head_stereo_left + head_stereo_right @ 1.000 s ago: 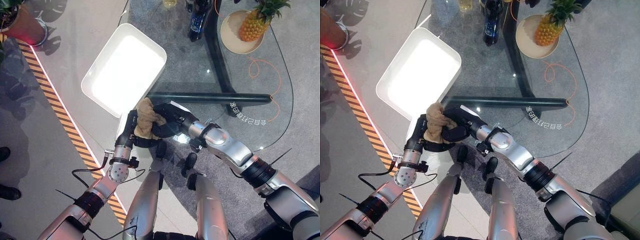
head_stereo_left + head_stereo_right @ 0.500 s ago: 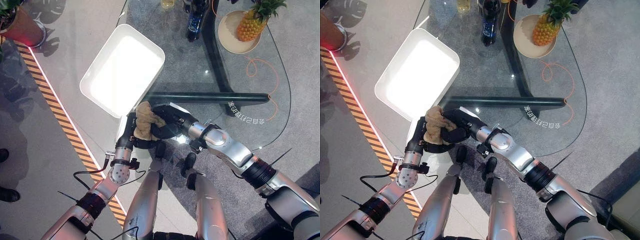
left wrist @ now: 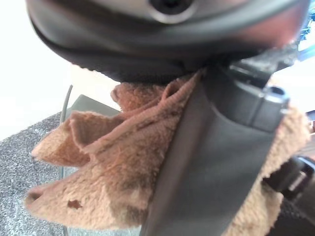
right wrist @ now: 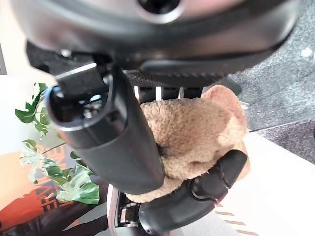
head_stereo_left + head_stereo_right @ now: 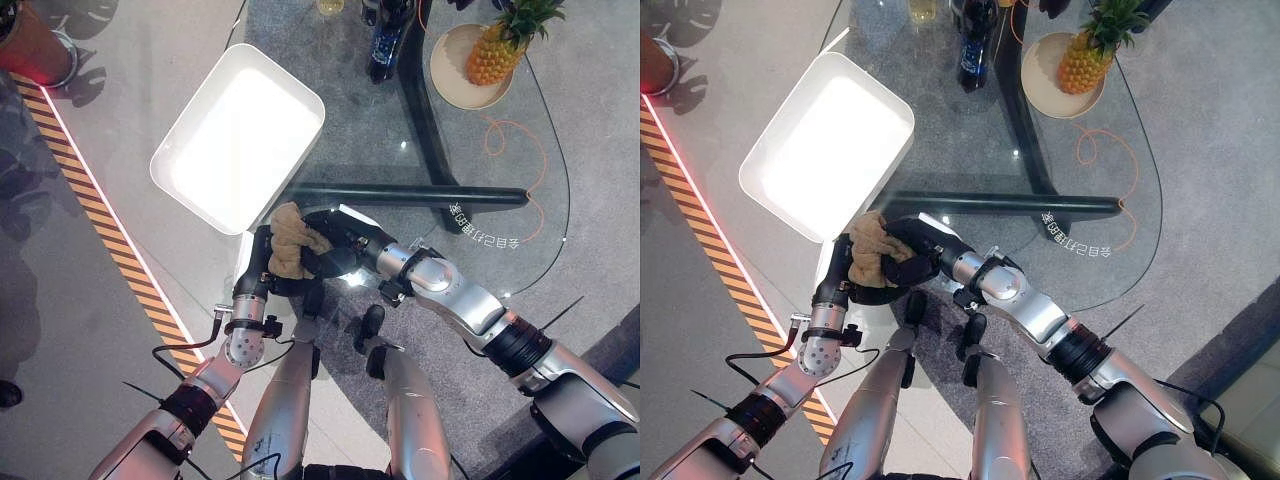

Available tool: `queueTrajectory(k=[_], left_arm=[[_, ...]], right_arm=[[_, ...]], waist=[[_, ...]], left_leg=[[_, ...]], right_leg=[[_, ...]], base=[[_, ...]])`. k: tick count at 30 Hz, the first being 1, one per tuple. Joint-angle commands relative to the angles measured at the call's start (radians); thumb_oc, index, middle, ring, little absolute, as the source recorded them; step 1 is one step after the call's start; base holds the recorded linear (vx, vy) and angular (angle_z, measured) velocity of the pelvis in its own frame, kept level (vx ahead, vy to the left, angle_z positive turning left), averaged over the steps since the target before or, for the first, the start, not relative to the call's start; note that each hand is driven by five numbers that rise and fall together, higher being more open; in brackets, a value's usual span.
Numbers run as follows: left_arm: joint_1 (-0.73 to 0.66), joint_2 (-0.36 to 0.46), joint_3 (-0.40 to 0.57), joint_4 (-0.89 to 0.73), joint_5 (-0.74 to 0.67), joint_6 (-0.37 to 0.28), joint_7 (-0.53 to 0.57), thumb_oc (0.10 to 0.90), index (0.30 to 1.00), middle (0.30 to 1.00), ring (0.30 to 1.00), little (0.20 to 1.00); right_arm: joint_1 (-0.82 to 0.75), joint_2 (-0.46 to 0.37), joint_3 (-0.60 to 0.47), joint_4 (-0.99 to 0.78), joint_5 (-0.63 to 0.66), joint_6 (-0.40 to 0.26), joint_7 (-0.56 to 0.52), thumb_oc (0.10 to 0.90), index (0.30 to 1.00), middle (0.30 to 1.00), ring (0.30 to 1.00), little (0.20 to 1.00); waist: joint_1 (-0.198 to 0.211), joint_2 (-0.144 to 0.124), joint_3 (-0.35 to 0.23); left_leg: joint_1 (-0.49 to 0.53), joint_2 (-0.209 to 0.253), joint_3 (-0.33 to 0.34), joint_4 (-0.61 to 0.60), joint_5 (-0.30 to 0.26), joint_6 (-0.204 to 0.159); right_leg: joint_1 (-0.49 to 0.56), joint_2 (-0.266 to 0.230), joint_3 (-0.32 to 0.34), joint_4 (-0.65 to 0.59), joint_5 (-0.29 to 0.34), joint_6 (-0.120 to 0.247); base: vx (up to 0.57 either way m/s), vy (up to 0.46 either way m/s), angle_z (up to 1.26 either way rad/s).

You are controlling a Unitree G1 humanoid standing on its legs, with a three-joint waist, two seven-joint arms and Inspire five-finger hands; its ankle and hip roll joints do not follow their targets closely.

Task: Wipe the table with a cloth and put it in the basket.

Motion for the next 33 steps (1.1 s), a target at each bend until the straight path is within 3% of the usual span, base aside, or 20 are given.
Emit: queueTrajectory(k=[1,5,10,22,33], left_arm=[[-0.075,-0.061,-0.028,-0.140,0.118,-0.108,0.030,0.100,0.300,0.300,0.300,0.200],[-0.055,-0.037,0.022,-0.136,0.090,-0.147,-0.014,0.100,0.300,0.300,0.300,0.200],[-0.025,0.028,0.097,-0.177,-0.010,-0.180,-0.103,0.100,0.300,0.300,0.300,0.200],[0.009,0.049,0.119,-0.296,-0.003,-0.108,-0.097,0.100,0.300,0.300,0.300,0.200],[0.013,0.049,0.128,-0.328,0.006,-0.070,-0.090,0.100,0.300,0.300,0.300,0.200]], right_arm=[[-0.071,0.056,-0.005,-0.211,-0.025,-0.127,0.031,0.800,0.900,0.900,0.900,0.900],[-0.061,0.011,-0.023,-0.242,-0.059,-0.110,0.036,0.800,0.900,0.900,0.900,0.900],[-0.031,-0.073,-0.067,-0.264,-0.112,-0.095,0.053,0.800,0.900,0.900,0.900,0.900],[0.018,-0.124,-0.106,-0.308,-0.168,-0.094,0.047,0.800,0.900,0.900,0.900,0.900],[0.036,-0.139,-0.137,-0.310,-0.280,-0.074,-0.032,0.800,0.900,0.900,0.900,0.900]], waist=[[0.000,-0.027,-0.023],[-0.006,-0.022,-0.023],[-0.016,0.005,-0.023],[-0.021,0.005,-0.023],[-0.024,-0.001,-0.023]], left_leg=[[0.013,-0.023,0.036,0.118,-0.154,0.059],[0.015,-0.021,0.038,0.113,-0.149,0.057],[0.014,-0.022,0.046,0.115,-0.146,0.058],[-0.011,-0.023,0.041,0.124,-0.149,0.060],[-0.020,-0.023,0.039,0.127,-0.152,0.063]], right_leg=[[0.021,0.030,0.059,-0.100,0.111,0.053],[0.018,0.031,0.061,-0.098,0.110,0.052],[0.010,0.028,0.068,-0.089,0.102,0.048],[-0.010,0.031,0.069,-0.082,0.098,0.048],[-0.017,0.035,0.071,-0.078,0.097,0.051]], base=[[0.00,-0.036,-0.01],[0.00,0.025,0.00],[0.00,0.077,-0.01],[0.00,0.000,0.00],[0.00,0.000,0.00]])
